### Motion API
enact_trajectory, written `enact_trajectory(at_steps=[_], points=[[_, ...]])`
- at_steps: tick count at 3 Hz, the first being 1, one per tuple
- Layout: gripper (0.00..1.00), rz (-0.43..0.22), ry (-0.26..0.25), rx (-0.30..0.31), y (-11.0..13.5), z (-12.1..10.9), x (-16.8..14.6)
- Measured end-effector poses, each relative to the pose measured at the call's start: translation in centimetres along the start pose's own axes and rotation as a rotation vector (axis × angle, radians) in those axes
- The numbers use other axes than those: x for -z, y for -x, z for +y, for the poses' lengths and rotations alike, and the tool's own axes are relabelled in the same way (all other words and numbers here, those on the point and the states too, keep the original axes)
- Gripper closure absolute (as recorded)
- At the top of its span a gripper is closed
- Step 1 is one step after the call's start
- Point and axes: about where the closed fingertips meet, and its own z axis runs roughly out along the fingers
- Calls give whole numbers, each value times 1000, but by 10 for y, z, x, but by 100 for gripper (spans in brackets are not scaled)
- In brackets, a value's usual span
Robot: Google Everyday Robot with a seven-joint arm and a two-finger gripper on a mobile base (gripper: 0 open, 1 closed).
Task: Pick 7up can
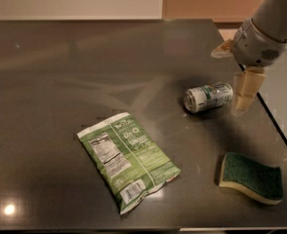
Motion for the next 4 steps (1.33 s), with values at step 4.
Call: enact_trajectory(at_steps=[4], points=[[16, 52, 133, 96, -11, -14, -70]])
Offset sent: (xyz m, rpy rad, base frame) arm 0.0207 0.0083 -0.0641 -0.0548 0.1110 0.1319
